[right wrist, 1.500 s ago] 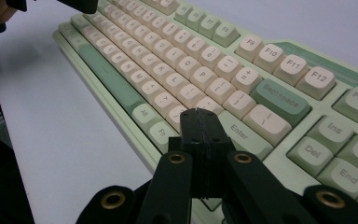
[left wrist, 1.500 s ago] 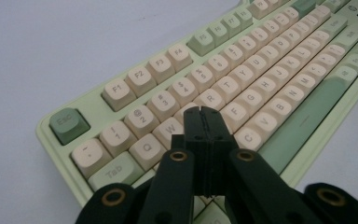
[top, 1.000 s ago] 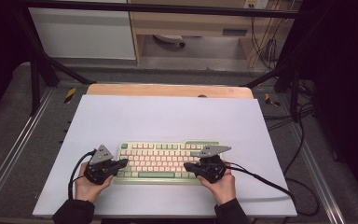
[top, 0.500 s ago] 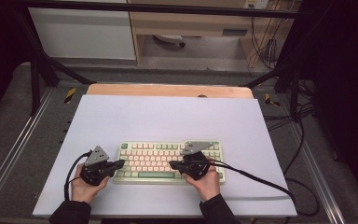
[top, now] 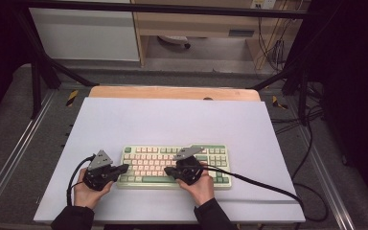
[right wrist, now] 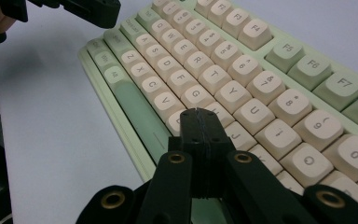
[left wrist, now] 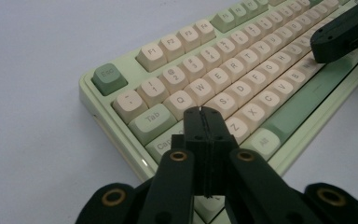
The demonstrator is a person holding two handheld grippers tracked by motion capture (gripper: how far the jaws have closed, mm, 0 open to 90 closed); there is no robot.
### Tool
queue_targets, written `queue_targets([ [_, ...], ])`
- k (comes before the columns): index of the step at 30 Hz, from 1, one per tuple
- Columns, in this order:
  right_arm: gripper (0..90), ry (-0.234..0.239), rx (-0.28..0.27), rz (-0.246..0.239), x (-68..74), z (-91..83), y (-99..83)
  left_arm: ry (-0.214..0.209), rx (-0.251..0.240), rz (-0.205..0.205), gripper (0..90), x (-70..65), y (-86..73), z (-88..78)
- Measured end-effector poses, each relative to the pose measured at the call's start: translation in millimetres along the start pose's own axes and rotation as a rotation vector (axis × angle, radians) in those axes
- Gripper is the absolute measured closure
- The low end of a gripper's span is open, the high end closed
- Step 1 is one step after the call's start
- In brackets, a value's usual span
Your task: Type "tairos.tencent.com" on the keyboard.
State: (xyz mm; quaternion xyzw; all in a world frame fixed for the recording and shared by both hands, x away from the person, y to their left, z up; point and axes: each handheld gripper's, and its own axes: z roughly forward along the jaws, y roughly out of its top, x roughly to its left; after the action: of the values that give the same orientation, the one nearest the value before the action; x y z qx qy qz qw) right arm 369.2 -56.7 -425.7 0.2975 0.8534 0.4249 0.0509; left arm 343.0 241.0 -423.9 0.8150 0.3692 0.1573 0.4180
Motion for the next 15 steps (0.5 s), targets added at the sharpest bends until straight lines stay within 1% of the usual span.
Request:
queue_targets([
  [3, 90.0, 0.000, 0.006, 0.007, 0.0, 2.5, -0.9, 0.000, 0.000, 0.001, 89.8, 0.0, 0.0, 0.3],
  [6, 90.0, -0.002, 0.014, 0.003, -0.3, 3.4, -1.7, 0.000, 0.001, 0.000, 89.9, 0.0, -0.2, 0.6],
  [10, 90.0, 0.001, 0.007, 0.004, -0.3, 5.1, -2.4, 0.001, 0.001, -0.001, 89.9, 0.0, -0.3, 0.7],
  [15, 90.0, -0.002, 0.012, 0.000, 0.0, 5.8, -3.2, 0.003, 0.000, -0.002, 89.8, 0.9, -0.5, 0.4],
])
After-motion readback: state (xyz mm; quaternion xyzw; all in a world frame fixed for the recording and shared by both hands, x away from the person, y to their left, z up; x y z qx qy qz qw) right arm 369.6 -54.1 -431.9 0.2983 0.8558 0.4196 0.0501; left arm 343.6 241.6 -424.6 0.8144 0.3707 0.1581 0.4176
